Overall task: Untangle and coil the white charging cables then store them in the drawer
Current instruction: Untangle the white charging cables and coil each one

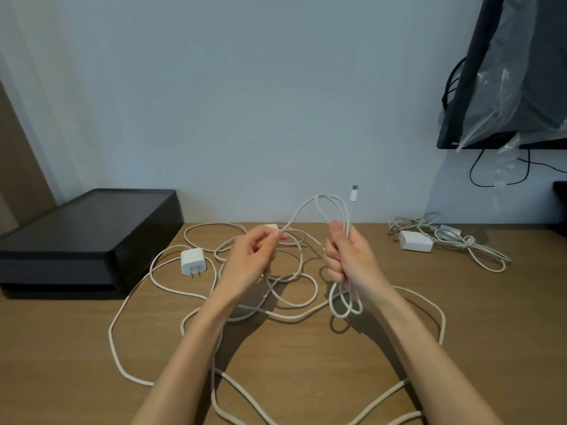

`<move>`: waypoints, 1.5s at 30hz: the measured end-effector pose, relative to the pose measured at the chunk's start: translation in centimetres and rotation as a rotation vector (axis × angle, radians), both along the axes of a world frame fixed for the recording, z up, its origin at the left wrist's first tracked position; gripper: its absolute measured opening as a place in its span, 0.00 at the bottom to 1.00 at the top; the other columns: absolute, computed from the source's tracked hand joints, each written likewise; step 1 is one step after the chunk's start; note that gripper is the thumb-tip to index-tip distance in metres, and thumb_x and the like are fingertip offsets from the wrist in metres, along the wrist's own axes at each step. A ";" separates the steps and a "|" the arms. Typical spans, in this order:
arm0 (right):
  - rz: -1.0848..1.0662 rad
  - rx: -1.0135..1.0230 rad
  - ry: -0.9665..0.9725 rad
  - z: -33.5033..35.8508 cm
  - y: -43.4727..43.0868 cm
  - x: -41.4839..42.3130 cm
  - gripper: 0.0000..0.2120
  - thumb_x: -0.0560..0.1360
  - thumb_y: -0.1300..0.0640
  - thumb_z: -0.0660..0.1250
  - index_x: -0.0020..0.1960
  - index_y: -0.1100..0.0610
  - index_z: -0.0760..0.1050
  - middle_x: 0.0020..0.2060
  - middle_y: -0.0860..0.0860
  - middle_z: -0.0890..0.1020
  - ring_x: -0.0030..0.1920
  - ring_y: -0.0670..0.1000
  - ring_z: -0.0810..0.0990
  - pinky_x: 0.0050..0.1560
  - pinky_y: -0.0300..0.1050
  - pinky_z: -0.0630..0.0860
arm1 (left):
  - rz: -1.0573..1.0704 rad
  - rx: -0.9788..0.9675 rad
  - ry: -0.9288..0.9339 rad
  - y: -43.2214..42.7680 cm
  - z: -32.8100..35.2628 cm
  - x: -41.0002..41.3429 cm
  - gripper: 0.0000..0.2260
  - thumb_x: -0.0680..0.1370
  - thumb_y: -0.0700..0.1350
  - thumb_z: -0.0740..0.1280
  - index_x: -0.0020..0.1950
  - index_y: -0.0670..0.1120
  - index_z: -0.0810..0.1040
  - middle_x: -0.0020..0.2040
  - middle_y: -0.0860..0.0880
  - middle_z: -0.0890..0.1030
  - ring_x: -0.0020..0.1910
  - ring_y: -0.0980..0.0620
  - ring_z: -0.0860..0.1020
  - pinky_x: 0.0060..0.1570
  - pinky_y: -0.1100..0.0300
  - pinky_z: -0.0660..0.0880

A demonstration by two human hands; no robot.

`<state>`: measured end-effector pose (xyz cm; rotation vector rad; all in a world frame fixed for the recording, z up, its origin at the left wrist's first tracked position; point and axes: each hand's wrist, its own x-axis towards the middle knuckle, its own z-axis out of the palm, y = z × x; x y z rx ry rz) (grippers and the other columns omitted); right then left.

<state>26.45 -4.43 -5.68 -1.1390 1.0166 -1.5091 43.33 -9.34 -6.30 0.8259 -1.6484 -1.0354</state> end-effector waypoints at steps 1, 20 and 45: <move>-0.028 -0.009 0.068 -0.3 -0.1 0.3 0.13 0.78 0.48 0.59 0.41 0.55 0.63 0.23 0.44 0.63 0.21 0.43 0.58 0.19 0.35 0.55 | -0.017 -0.009 0.003 0.2 -0.1 -0.3 0.09 0.81 0.43 0.61 0.49 0.42 0.80 0.24 0.55 0.68 0.23 0.57 0.66 0.24 0.63 0.67; -0.156 -0.054 0.080 -0.6 -0.5 -0.1 0.14 0.80 0.50 0.59 0.45 0.57 0.76 0.24 0.46 0.61 0.24 0.45 0.57 0.26 0.40 0.53 | -0.317 -0.031 -0.117 1.2 -1.3 -2.0 0.05 0.77 0.44 0.67 0.43 0.44 0.79 0.34 0.47 0.82 0.35 0.52 0.80 0.42 0.61 0.76; -0.397 -0.348 2.044 4.3 0.0 2.1 0.06 0.83 0.56 0.52 0.56 0.56 0.65 0.45 0.52 0.82 0.46 0.58 0.81 0.32 0.46 0.61 | -0.074 0.096 0.123 1.0 1.1 0.3 0.28 0.73 0.50 0.68 0.72 0.49 0.68 0.63 0.52 0.77 0.59 0.59 0.76 0.49 0.73 0.74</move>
